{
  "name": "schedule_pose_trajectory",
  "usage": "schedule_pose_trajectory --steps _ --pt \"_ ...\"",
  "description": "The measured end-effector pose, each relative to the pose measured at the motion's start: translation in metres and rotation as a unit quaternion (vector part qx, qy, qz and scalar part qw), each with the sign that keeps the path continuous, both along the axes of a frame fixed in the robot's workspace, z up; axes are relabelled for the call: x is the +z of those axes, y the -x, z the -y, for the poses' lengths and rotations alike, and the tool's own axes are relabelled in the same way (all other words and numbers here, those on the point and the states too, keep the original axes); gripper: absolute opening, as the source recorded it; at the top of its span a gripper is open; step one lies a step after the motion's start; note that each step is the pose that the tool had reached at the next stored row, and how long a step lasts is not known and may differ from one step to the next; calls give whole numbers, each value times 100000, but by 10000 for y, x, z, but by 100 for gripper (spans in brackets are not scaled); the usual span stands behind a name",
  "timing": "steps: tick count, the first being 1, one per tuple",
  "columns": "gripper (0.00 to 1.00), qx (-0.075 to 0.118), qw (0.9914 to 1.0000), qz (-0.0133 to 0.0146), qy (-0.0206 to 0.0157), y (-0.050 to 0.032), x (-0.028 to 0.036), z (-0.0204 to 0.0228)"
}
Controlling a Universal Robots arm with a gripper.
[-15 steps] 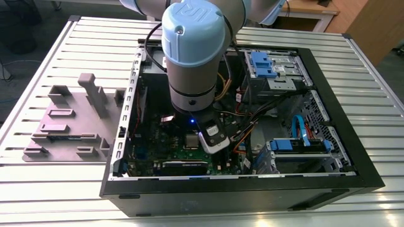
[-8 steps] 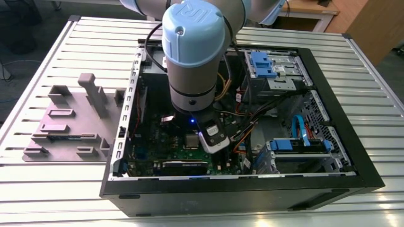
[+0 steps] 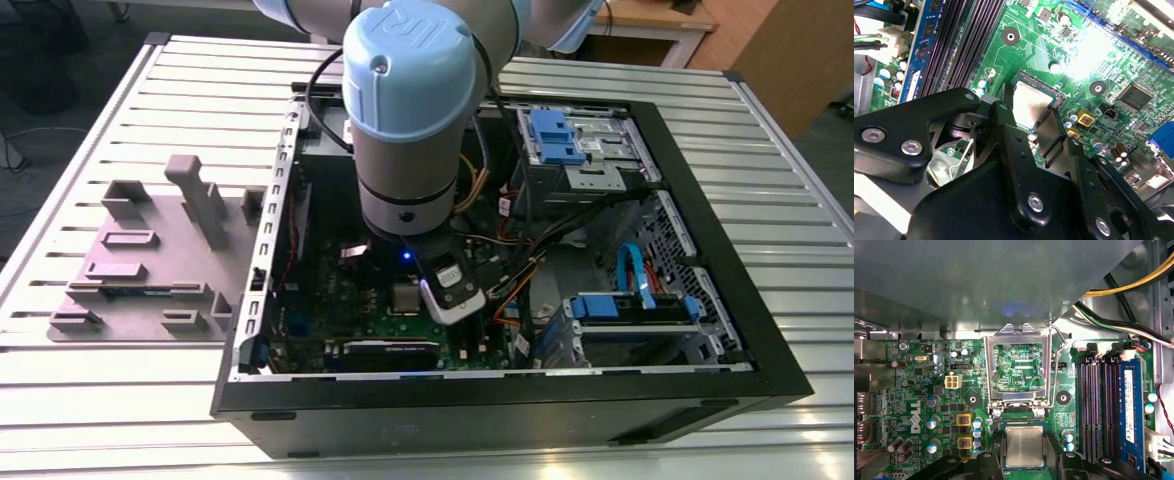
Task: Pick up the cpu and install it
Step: 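Place the cpu into insertion slot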
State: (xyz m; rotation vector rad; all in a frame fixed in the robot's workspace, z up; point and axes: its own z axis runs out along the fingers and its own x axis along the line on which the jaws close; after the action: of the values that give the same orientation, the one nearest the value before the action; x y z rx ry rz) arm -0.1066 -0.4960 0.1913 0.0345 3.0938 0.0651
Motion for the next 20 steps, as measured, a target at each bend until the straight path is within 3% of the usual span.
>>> schedule_pose_trajectory --steps 2,12,20 --pt "40 0 100000 -2 9 0 1 0" --pt "40 0 100000 8 -13 0 0 0" --pt "40 2 100000 18 -20 1 37 -1"
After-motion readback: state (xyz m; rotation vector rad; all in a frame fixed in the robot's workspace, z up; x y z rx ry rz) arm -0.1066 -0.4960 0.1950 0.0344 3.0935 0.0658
